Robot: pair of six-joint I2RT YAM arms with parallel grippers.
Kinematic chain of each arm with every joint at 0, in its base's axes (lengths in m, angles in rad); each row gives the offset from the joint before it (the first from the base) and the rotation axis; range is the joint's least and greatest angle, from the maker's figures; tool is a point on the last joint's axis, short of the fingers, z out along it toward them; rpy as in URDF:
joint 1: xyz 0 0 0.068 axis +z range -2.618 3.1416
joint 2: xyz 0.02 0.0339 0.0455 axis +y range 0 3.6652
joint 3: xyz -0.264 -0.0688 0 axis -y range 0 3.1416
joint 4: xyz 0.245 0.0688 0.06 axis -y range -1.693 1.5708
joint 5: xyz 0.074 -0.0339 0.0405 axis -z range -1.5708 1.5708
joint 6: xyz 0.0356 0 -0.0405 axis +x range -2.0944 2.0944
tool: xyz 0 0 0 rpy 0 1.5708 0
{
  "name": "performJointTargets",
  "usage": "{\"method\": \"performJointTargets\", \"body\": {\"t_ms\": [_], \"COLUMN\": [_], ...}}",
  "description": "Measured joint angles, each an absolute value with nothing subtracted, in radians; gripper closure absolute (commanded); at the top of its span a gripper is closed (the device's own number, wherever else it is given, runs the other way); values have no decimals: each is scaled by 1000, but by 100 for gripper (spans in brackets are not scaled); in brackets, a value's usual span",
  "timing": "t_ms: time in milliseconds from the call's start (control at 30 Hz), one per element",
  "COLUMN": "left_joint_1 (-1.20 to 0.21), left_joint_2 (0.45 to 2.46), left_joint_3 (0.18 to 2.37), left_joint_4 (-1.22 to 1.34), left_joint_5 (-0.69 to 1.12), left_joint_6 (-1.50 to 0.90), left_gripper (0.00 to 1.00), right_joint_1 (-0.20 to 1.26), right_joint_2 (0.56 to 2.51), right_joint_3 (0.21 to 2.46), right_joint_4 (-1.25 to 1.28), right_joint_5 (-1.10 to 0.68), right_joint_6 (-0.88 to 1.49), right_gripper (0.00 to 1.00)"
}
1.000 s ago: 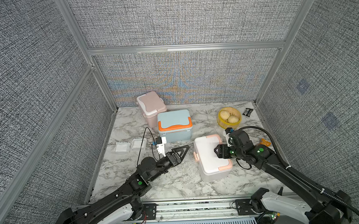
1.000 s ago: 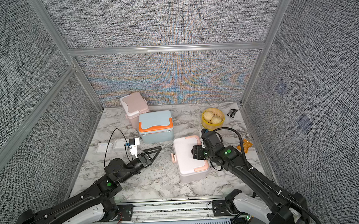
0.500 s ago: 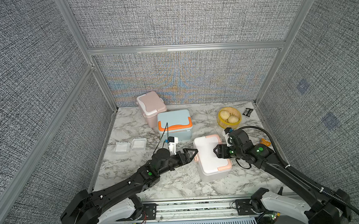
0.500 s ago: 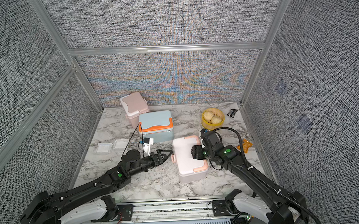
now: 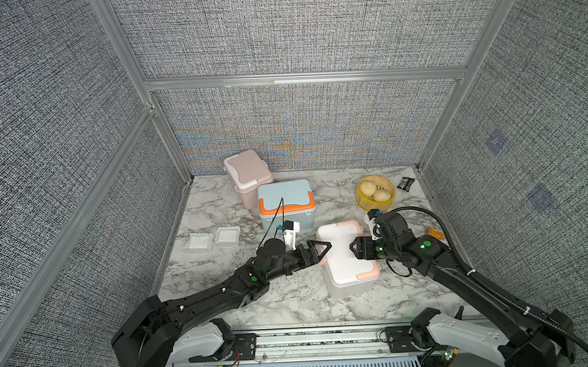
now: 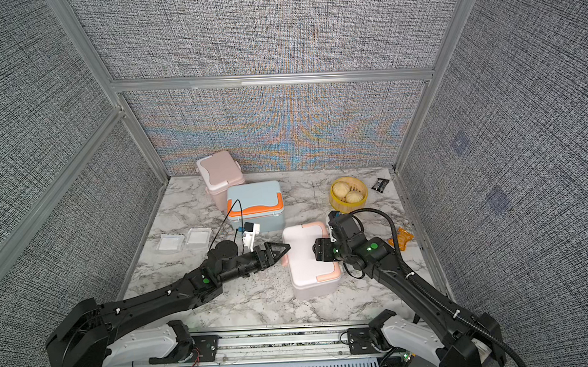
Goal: Open first aid kits and take out gauze
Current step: Fasten the fastener of the first aid kit.
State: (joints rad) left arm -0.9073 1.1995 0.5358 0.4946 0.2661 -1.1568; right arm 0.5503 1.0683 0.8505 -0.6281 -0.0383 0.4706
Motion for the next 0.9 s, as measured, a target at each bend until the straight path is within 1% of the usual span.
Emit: {"method": "performJointTargets", "body": {"t_ms": [400, 700, 900], "left_joint_1": [-907, -907, -907], "left_joint_2": [1238, 1316, 1313], "left_joint_3": [535, 511, 511], "left_joint_4": [533, 568, 582], "left_joint_5": [265, 263, 262], "left_joint_6": [-1160, -1179, -1182], "left_gripper": [8, 8, 8], "right_joint_1": [548, 548, 548], "right_joint_2": [1079, 1077, 1075], "right_joint_3": [842, 844, 859], "right_joint_4": [-598, -592, -617], "right_joint_5": [-41, -41, -53], "right_joint_6": [464, 464, 464], "right_gripper": [24, 24, 23]}}
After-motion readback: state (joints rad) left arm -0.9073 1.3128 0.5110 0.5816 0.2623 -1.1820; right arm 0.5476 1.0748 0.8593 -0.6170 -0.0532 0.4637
